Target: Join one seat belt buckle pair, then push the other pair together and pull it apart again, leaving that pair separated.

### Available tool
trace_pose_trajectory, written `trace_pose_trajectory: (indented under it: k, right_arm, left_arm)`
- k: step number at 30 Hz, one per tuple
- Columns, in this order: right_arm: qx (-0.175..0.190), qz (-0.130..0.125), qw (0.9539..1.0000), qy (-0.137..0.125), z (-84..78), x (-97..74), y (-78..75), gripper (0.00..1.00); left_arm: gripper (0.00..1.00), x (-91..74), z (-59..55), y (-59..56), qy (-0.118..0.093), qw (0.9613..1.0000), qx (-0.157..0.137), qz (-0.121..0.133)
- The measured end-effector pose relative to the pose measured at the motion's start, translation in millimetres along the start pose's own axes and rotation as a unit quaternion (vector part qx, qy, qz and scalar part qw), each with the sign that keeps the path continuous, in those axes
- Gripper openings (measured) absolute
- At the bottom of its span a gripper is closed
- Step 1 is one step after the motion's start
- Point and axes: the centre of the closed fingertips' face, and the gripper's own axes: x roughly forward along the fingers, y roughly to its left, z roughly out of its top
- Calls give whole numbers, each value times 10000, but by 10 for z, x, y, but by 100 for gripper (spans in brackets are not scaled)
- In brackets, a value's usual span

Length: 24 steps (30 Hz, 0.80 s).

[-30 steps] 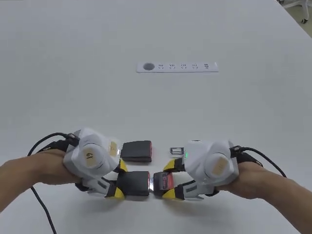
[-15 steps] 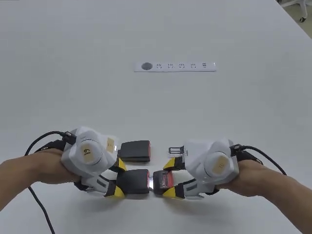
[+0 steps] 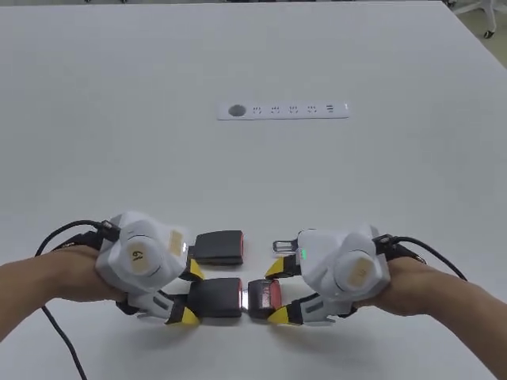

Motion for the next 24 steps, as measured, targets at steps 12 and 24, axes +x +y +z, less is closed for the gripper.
trace_pose_trajectory:
  k: [12, 24]
  right_arm:
    - [-124, -37, 9999, 88, -64, -199, -14, 39]
    - [-74, -262, 9995, 144, -142, -440, -218, 44]
  left_arm:
    - [44, -153, -25, -8, -67, 9998, -165, 130]
    - [50, -426, 30, 278, -213, 9976, -388, 535]
